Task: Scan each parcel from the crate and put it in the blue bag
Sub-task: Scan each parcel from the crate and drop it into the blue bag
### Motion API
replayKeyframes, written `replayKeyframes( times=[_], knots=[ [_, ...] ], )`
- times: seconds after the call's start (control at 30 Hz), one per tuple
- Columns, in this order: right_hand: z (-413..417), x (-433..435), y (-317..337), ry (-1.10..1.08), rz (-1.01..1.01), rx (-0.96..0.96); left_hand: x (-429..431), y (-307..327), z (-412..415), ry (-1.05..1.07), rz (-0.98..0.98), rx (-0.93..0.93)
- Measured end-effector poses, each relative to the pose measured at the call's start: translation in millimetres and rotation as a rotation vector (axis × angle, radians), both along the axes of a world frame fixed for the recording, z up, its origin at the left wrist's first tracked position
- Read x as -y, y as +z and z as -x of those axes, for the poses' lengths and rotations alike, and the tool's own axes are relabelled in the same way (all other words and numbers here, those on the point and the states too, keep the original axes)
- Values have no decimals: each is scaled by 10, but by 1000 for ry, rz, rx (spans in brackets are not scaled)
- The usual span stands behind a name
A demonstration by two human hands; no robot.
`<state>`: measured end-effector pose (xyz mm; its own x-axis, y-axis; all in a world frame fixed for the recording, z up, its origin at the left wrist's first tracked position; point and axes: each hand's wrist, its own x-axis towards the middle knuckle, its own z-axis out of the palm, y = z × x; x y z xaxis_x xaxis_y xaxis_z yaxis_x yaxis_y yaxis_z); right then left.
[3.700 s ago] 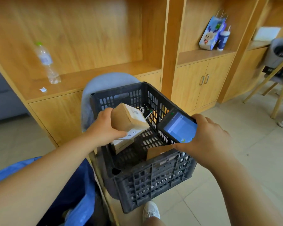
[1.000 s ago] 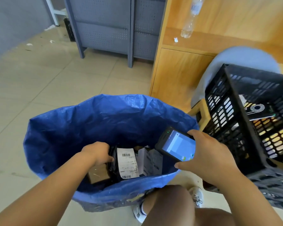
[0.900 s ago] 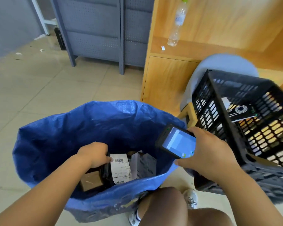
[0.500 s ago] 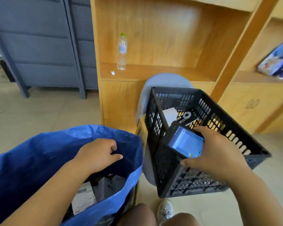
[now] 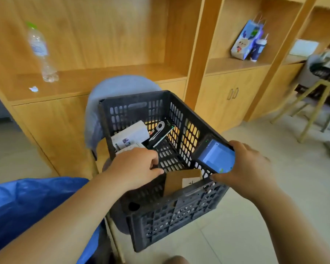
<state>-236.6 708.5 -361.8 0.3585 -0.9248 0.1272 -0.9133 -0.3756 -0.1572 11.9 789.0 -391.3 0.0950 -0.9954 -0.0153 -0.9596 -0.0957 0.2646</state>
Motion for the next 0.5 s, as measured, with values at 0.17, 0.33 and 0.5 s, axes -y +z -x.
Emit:
replayKeyframes(
  times=[0.17,0.33,0.5],
  knots=[
    [14,437,-124,-14,20,-29,818,-326,153,-189,-313,206],
    [-67,759,-191,13,-58,-134,1496,-811,283,-310,-644,156],
    [-121,938,-174,18,-155,-174,1887,-1253,332,-396,-744,52]
  ],
)
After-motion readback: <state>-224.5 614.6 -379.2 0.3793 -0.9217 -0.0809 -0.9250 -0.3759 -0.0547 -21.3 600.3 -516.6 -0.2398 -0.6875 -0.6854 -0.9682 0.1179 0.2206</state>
